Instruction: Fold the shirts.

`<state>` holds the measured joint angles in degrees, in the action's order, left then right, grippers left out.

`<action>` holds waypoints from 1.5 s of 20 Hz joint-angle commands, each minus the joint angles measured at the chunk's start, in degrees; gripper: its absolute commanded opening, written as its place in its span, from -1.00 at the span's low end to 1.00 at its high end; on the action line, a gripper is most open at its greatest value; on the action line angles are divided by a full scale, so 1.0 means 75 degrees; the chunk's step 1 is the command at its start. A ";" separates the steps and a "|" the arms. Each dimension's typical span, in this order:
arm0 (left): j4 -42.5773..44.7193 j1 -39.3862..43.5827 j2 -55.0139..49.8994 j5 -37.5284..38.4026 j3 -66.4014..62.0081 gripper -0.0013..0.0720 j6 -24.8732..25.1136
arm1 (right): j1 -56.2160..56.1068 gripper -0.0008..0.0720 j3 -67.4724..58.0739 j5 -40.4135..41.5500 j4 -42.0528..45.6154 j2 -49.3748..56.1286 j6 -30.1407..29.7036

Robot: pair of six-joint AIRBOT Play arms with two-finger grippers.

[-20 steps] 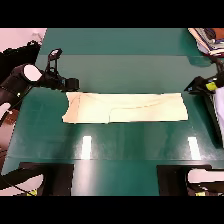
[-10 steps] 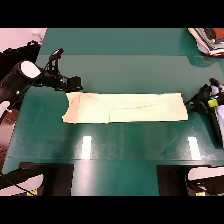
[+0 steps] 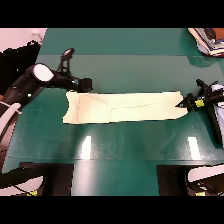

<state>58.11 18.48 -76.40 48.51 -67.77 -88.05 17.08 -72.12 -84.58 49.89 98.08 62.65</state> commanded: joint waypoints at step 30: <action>0.1087 -0.0361 -0.1276 0.0933 -0.2742 -0.90 0.0207 | -0.6953 -0.93 -0.3847 0.1638 -0.0122 -0.1757 0.1501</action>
<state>60.14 22.72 -93.43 51.59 -88.25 -87.00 -29.61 -100.90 -77.78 49.06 82.72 73.89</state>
